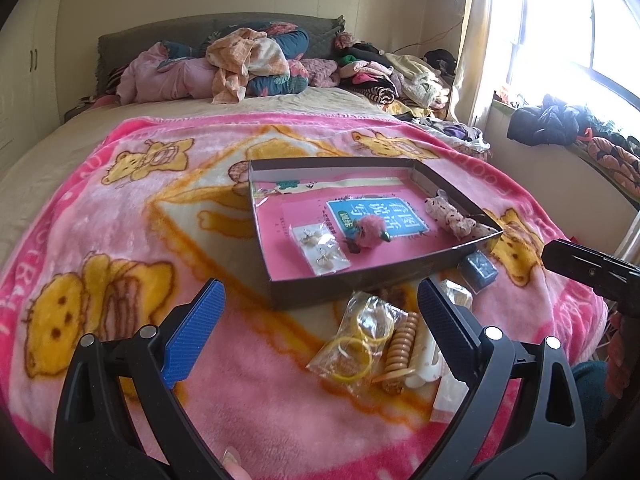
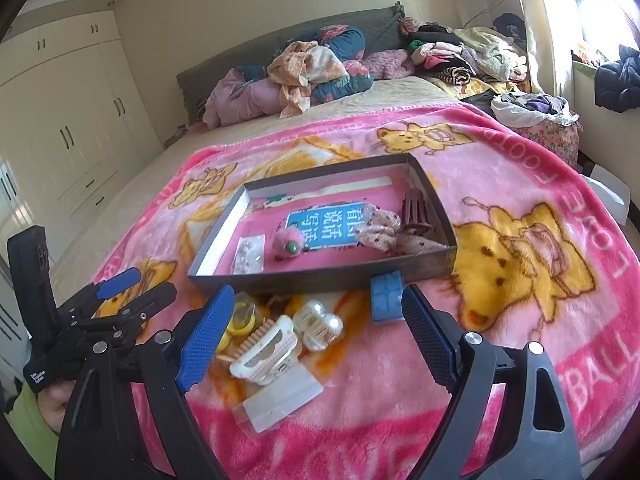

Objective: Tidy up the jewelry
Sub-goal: 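Move both open tools back toward the remaining jewelry beside the box, then grasp the bag of yellow hair ties with the left tool while the right tool grasps the white claw clip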

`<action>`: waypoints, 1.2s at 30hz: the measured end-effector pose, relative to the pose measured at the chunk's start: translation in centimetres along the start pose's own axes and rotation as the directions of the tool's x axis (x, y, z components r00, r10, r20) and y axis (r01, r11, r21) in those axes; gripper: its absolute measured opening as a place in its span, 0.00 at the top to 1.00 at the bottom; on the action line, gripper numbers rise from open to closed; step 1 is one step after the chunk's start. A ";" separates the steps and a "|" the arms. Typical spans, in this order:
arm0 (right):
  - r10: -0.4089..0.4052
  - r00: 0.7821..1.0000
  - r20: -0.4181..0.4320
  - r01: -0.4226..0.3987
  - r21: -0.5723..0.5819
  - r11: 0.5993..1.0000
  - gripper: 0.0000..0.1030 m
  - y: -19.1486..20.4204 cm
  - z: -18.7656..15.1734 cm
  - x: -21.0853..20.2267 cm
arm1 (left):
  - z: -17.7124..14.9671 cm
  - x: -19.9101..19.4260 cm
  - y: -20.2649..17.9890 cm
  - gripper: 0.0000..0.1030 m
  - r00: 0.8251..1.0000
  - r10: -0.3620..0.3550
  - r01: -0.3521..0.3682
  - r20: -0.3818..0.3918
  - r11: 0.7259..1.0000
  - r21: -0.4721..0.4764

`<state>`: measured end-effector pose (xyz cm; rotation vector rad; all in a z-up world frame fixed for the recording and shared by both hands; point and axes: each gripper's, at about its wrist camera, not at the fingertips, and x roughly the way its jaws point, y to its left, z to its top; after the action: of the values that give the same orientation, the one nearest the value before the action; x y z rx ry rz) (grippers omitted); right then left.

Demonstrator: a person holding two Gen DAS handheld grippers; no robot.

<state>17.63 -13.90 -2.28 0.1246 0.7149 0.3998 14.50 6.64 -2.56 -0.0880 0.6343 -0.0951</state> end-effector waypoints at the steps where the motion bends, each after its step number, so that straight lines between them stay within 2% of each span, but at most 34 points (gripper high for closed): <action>1: -0.002 1.000 -0.003 0.002 -0.004 1.000 0.19 0.2 -0.2 0.0 | -0.2 0.0 0.1 0.14 1.000 0.002 -0.002 -0.001 1.000 -0.001; 10: 0.000 0.998 -0.060 -0.002 -0.030 1.000 0.20 1.6 -1.6 0.6 | -1.1 0.0 1.0 0.14 1.000 0.009 -0.009 -0.027 1.000 -0.005; 16: 0.013 0.992 -0.124 -0.019 -0.046 0.999 0.34 2.6 -2.4 2.0 | -1.8 0.4 1.3 0.14 0.999 0.021 -0.021 -0.039 1.000 0.013; 21: 0.021 0.981 -0.192 -0.030 -0.046 0.998 0.54 3.0 -3.1 3.5 | -2.4 0.7 1.3 0.14 0.998 0.018 -0.016 -0.054 0.999 0.036; 24: 0.024 0.976 -0.218 -0.034 -0.043 0.998 0.61 3.0 -3.4 4.2 | -2.8 1.1 1.2 0.14 0.998 0.012 -0.009 -0.068 0.999 0.047; 36: 0.048 0.948 -0.313 -0.040 0.033 0.999 0.78 2.3 -4.2 7.4 | -3.7 3.6 0.3 0.15 0.993 -0.010 0.022 -0.118 0.995 0.097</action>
<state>19.21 -8.96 -9.43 0.1024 1.0337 0.4586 15.25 6.30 -7.66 0.0076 0.7455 -0.1480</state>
